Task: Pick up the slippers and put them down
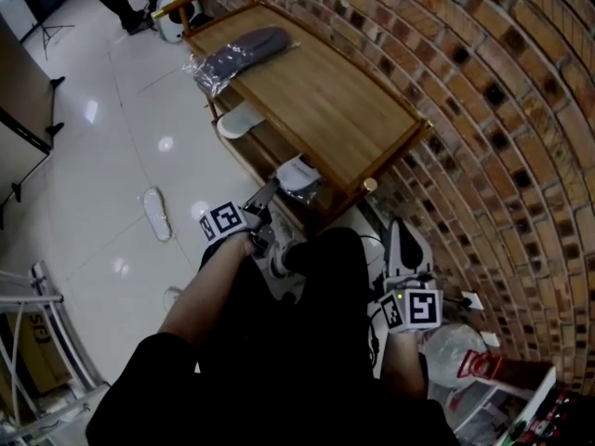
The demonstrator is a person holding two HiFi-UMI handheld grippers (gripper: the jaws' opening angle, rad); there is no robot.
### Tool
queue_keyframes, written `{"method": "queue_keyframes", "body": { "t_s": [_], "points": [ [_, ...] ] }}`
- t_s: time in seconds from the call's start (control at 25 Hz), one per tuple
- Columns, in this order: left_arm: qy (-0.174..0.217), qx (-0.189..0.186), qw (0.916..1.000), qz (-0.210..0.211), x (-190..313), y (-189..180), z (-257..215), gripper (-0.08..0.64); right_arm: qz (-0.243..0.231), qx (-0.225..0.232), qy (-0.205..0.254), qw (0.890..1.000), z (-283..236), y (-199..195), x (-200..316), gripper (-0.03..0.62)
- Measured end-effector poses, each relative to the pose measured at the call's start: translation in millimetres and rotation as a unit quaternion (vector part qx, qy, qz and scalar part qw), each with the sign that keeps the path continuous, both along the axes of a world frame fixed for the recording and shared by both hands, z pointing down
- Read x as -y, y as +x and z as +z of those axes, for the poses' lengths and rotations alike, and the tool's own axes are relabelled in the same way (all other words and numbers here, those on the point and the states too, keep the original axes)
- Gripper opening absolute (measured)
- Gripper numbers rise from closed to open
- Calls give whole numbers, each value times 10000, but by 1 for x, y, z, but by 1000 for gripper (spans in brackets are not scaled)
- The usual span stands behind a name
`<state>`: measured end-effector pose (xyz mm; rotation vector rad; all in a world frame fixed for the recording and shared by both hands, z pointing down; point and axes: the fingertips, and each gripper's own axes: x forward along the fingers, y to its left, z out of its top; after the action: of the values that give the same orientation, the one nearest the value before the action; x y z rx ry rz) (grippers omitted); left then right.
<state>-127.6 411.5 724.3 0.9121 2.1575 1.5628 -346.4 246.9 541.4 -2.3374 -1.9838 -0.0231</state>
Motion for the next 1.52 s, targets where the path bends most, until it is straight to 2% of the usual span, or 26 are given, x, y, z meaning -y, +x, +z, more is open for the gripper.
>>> {"method": "queue_keyframes", "body": {
  "t_s": [0.16, 0.28, 0.56, 0.6, 0.64, 0.72, 0.8, 1.04, 1.24, 1.52],
  "points": [
    [413, -170, 9990, 53, -13, -10, 27, 260, 82, 19, 34, 10000, 1, -8, -4, 9],
    [559, -272, 9980, 145, -18, -19, 40, 260, 161, 36, 91, 9998, 3, -17, -6, 9],
    [781, -196, 9964, 265, -27, -38, 52, 253, 343, 68, 193, 9992, 5, -31, -5, 8],
    [798, -227, 9961, 291, -27, -41, 53, 225, 377, 72, 200, 9991, 6, -33, -5, 9],
    [813, -250, 9959, 300, -26, -41, 55, 136, 414, 59, 196, 9989, 6, -35, -5, 8],
    [815, -190, 9960, 314, -24, -41, 53, 87, 455, 17, 173, 9988, 6, -36, -4, 9],
    [736, -106, 9967, 324, -20, -38, 45, 77, 428, -3, 151, 9990, 5, -33, -4, 9],
    [614, 341, 9975, -63, 0, 0, 21, 69, 184, 11, -36, 9998, -3, -16, -8, 9],
    [292, 687, 9963, -436, 28, 48, -5, 69, -88, 134, -329, 9993, -21, 6, -4, 8],
    [23, 831, 9890, -1226, 58, 121, -23, 69, -541, 134, -628, 9965, -38, 38, -6, 8]
  ]
}}
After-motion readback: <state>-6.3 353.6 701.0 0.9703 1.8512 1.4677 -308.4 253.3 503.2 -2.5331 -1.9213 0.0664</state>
